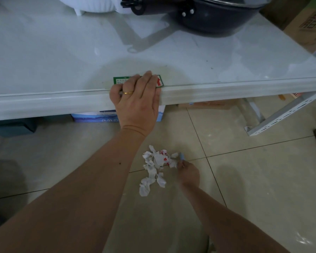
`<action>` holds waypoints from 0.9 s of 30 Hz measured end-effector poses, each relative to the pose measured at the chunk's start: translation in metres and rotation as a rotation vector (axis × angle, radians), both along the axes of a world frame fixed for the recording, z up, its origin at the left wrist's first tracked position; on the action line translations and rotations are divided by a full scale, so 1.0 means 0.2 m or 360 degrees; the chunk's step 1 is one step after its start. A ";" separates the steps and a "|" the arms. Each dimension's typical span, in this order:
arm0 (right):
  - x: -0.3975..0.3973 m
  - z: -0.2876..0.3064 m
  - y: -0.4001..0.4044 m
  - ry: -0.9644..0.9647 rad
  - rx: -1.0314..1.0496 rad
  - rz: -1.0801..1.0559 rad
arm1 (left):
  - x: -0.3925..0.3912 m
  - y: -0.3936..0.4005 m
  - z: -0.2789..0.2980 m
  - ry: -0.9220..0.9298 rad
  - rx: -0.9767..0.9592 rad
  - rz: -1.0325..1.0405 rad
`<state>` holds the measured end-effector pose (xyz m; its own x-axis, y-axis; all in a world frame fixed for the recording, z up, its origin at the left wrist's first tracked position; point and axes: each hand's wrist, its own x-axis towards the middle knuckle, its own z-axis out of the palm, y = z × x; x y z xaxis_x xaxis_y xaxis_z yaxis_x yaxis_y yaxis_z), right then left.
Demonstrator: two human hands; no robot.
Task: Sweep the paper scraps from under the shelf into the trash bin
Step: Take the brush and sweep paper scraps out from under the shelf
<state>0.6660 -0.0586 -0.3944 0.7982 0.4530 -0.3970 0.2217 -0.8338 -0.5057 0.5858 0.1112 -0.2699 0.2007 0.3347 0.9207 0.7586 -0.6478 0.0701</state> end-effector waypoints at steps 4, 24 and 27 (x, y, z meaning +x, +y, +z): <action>-0.13 0.01 0.07 0.0000 0.0166 0.0078 | 0.00 0.00 0.00 -0.0007 -0.0011 -0.0011; -0.26 0.06 0.10 0.0506 -0.0199 0.0561 | 0.00 0.01 -0.01 -0.0013 -0.0010 -0.0016; -0.17 0.10 0.14 0.0399 -0.0127 0.0514 | 0.00 0.01 -0.01 -0.0026 0.0018 -0.0012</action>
